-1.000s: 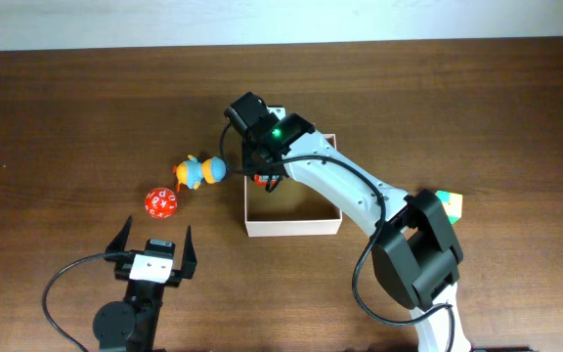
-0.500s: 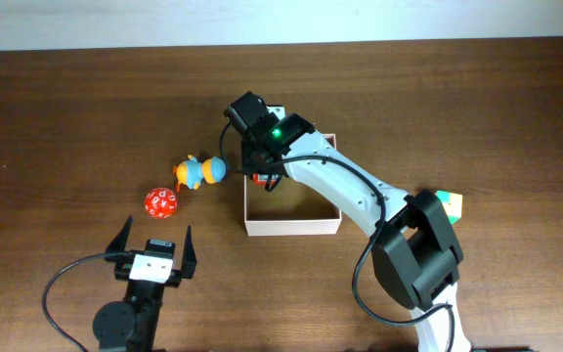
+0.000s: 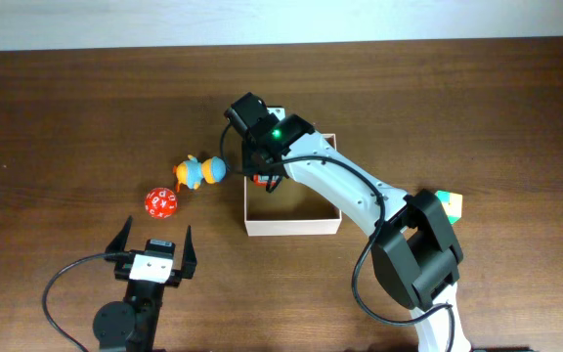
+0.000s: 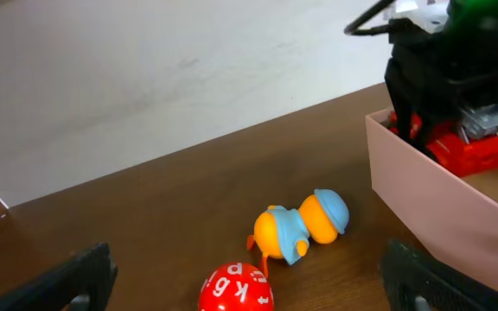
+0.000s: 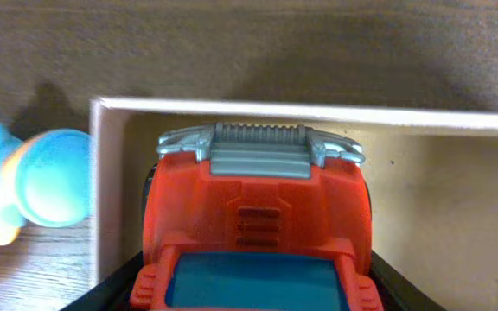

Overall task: Pack container
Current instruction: 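Lower the fire truck into the box with the right gripper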

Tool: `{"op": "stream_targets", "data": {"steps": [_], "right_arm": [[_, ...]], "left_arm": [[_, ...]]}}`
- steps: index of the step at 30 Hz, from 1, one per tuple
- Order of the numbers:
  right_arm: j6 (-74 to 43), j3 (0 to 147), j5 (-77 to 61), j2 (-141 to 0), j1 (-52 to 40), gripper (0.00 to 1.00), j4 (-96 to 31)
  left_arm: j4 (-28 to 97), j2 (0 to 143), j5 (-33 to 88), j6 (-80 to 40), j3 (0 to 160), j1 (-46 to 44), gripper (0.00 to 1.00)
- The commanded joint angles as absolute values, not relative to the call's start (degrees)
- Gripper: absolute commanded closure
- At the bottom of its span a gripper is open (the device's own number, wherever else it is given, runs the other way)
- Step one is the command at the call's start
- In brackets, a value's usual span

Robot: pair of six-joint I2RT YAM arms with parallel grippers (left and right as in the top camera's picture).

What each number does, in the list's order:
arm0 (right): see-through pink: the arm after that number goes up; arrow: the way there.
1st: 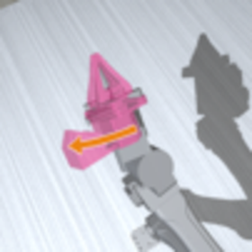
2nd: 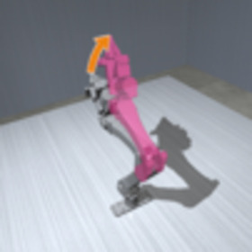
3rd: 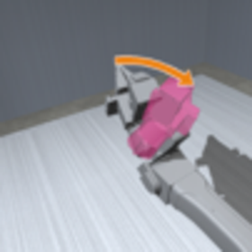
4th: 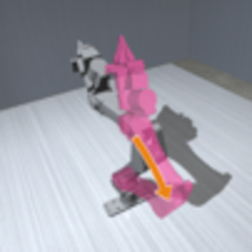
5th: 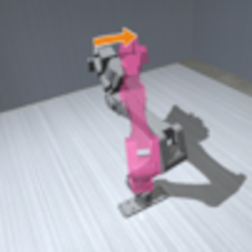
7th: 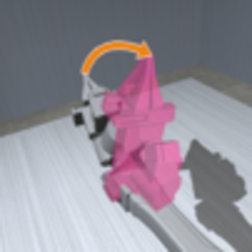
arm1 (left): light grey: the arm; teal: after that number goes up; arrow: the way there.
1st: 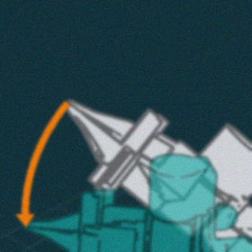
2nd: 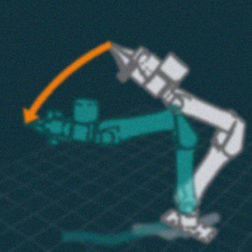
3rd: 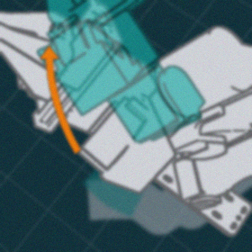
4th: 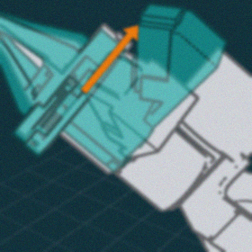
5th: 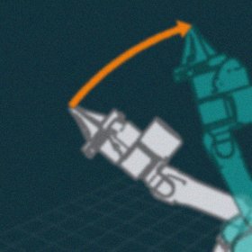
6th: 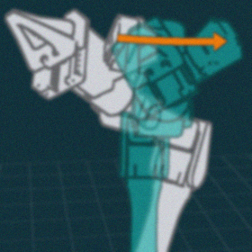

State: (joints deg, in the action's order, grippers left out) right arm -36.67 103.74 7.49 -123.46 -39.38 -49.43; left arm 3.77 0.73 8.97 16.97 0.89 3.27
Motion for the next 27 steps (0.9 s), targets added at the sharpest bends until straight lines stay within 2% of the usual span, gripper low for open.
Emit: {"op": "stream_targets", "data": {"steps": [1,12,14,16,27], "right_arm": [[-36.3,102.8,7.6,-123.3,-39.4,0.43,-49.4],[-36.3,102.4,7.5,-123.3,-39.4,0.42,-49.1],[-36.3,102.4,7.5,-123.3,-39.4,0.36,-49.1],[-36.3,102.4,7.5,-123.3,-39.4,0.36,-49.1],[-34.5,102.7,7.5,-123.3,-39.4,0.36,-48.8]], "left_arm": [[3.8,0.3,8.7,17.6,0.5,3.0,0.01],[3.8,0.3,8.7,17.6,0.5,3.0,0.01],[3.8,0.3,8.7,17.6,0.5,3.0,0.01],[3.8,0.3,8.7,17.6,0.5,3.0,0.01],[3.8,0.3,8.7,17.6,0.5,3.0,0.01]]}}
